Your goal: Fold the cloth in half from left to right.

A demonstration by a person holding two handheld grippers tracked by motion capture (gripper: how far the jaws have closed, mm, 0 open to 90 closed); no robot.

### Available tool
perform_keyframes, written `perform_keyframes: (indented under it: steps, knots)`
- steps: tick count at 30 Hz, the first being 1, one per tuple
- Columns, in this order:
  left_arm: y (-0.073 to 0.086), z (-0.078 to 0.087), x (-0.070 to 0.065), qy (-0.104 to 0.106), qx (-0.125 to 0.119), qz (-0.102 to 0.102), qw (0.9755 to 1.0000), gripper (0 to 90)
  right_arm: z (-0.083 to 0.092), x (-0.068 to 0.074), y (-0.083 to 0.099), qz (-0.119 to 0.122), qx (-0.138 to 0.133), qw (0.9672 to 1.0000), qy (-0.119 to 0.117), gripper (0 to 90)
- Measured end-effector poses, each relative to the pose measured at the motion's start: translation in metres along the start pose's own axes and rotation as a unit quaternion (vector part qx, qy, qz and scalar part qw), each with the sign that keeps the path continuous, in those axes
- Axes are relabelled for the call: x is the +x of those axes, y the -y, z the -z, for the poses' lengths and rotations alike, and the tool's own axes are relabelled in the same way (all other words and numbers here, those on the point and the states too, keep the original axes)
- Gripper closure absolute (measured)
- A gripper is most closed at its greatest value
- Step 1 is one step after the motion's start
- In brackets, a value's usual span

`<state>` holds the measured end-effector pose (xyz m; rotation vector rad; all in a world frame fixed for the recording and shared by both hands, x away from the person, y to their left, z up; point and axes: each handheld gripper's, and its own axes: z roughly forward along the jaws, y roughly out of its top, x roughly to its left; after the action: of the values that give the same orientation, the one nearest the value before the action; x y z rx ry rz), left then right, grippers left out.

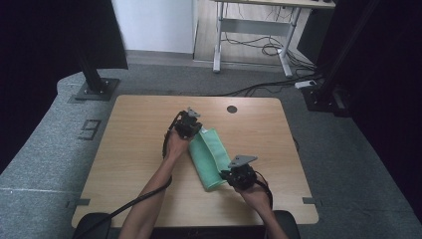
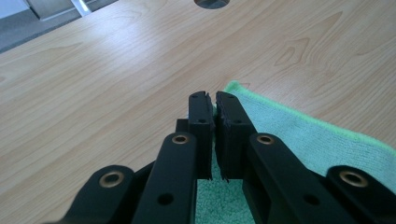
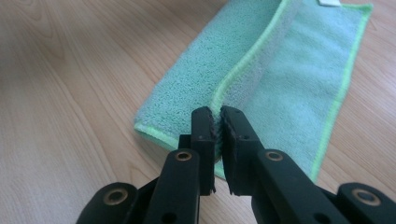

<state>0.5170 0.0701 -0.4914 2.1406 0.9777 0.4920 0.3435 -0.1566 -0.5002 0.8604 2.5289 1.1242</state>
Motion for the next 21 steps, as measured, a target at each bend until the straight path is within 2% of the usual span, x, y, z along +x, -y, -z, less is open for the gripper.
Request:
perform_keyframes:
  steps: [10, 16, 21]
  knots:
    - [-0.009, -0.014, -0.01, -0.001, 0.004, -0.014, 0.9999, 84.9, 0.003, -0.01, 0.009, -0.016, 0.005, 0.9998, 0.015, 83.0]
    - [-0.012, -0.021, -0.016, -0.007, 0.018, -0.029, 0.9994, 84.3, 0.004, -0.016, 0.013, -0.023, 0.009, 0.9995, 0.022, 82.8]
    - [-0.01, -0.028, -0.017, -0.008, 0.023, -0.029, 0.9993, 83.3, 0.001, -0.021, 0.018, -0.026, 0.022, 0.999, 0.03, 82.5]
